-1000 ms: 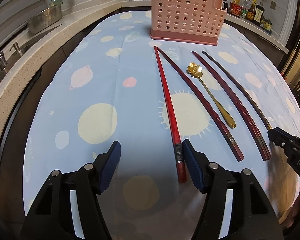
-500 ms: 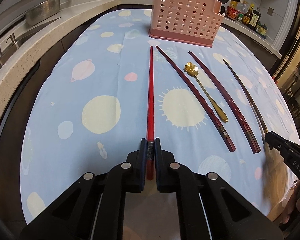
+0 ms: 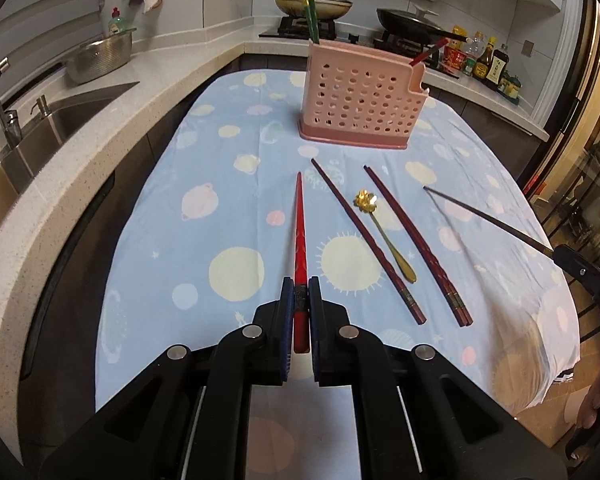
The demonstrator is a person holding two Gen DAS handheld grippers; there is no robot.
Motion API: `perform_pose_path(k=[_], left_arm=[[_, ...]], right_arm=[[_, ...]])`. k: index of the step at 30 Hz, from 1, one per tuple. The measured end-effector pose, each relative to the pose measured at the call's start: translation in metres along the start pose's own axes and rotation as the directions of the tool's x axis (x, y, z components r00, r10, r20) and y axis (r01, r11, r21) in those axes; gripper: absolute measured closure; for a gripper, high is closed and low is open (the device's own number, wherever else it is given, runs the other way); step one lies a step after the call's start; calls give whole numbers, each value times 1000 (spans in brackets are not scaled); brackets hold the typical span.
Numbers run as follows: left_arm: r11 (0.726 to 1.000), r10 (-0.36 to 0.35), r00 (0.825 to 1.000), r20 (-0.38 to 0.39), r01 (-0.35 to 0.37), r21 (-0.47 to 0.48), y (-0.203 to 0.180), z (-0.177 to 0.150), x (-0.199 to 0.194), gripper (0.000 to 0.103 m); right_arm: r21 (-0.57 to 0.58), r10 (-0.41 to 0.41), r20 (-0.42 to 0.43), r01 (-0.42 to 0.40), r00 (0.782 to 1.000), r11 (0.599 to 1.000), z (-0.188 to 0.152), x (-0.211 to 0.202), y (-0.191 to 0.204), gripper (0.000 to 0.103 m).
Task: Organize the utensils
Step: 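Lift both chopsticks and carry them over the pink caddy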
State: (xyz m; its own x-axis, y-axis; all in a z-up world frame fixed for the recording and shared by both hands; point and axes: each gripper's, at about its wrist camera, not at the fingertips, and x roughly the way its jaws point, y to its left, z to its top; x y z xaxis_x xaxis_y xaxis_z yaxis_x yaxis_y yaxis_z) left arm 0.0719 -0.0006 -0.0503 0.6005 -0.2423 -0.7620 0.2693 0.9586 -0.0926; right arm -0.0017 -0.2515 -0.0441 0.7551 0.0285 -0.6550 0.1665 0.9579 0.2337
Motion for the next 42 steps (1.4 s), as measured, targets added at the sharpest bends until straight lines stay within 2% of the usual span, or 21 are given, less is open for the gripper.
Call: perform_pose_path(k=[11, 27, 32, 42], left_arm=[[1000, 0, 990, 140, 4, -25, 11, 36, -58, 96], [1000, -19, 966, 258, 20, 1, 6, 93, -80, 96], [1000, -25, 950, 311, 22, 12, 1, 122, -87, 96], [997, -68, 897, 436, 53, 46, -23, 190, -103, 96]], right_arm=[[-10, 42, 139, -41, 989, 999, 43, -49, 10, 96], [-35, 81, 258, -74, 963, 997, 94, -63, 21, 96], [-33, 91, 313, -85, 945, 996, 119, -67, 20, 96], [-10, 128, 423, -137, 897, 990, 185, -63, 25, 96]])
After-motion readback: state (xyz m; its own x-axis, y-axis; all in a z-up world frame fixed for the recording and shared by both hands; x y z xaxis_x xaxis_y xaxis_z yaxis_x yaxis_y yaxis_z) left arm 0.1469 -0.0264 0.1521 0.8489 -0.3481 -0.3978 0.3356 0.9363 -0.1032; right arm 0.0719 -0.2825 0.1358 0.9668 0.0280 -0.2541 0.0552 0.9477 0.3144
